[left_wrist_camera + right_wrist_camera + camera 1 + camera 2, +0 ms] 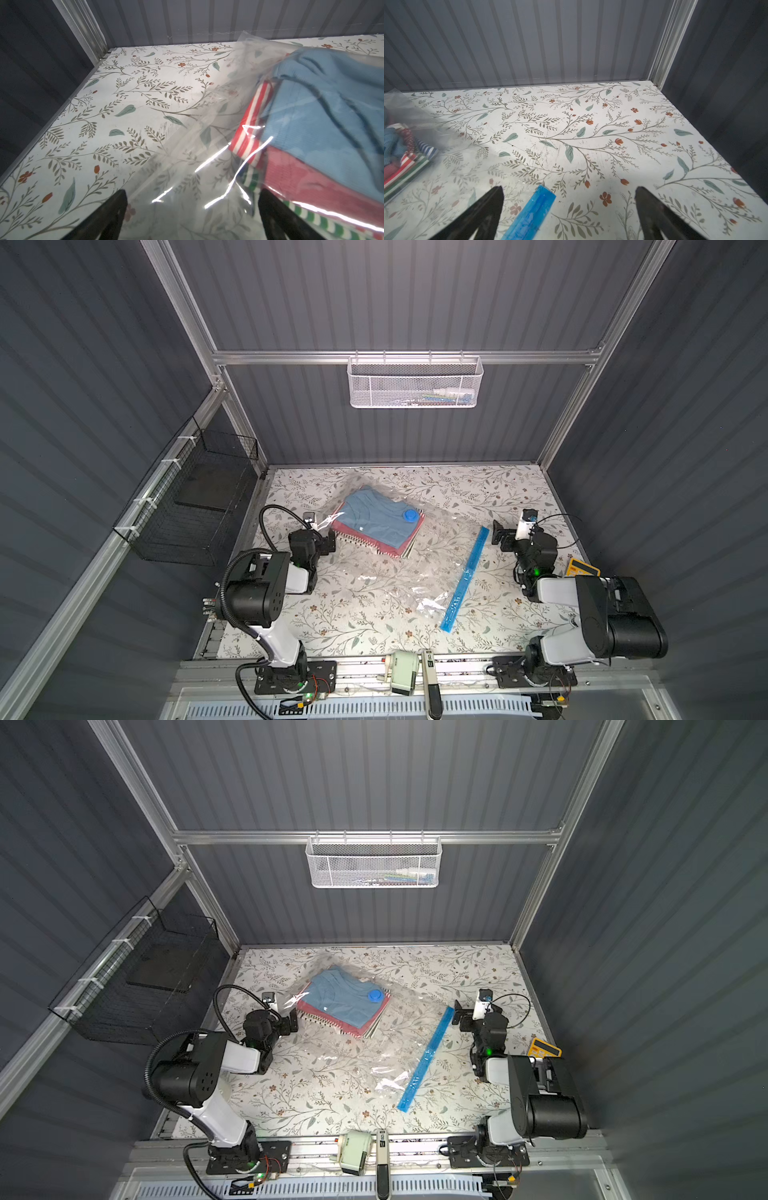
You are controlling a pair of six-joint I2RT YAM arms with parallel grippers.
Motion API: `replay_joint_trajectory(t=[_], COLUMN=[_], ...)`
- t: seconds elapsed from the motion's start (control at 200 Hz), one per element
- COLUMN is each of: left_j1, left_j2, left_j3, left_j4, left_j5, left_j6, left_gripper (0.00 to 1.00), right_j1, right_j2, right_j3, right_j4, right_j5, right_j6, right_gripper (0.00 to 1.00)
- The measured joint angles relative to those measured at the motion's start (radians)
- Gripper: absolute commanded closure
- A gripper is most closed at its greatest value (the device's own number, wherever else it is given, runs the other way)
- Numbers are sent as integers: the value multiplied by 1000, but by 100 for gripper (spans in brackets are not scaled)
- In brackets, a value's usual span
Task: Take the tank top out of the vacuum bag
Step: Open the vacuum bag at the center of the board.
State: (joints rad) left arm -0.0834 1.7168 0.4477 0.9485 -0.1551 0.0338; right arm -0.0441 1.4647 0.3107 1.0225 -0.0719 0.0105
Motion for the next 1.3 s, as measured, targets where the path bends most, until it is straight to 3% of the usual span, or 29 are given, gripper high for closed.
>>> replay_joint_trajectory(t=[1.301], left_j1=[0], left_j2=[0], left_j3=[0], left_j4=[-8], left_j5=[0], left_j6=[0], left_gripper=[1], right_j1=[11], right_j2=[0], right_j3=[-12], right_j4=[9], right_j5=[11], right_j6=[-11], right_gripper=[1])
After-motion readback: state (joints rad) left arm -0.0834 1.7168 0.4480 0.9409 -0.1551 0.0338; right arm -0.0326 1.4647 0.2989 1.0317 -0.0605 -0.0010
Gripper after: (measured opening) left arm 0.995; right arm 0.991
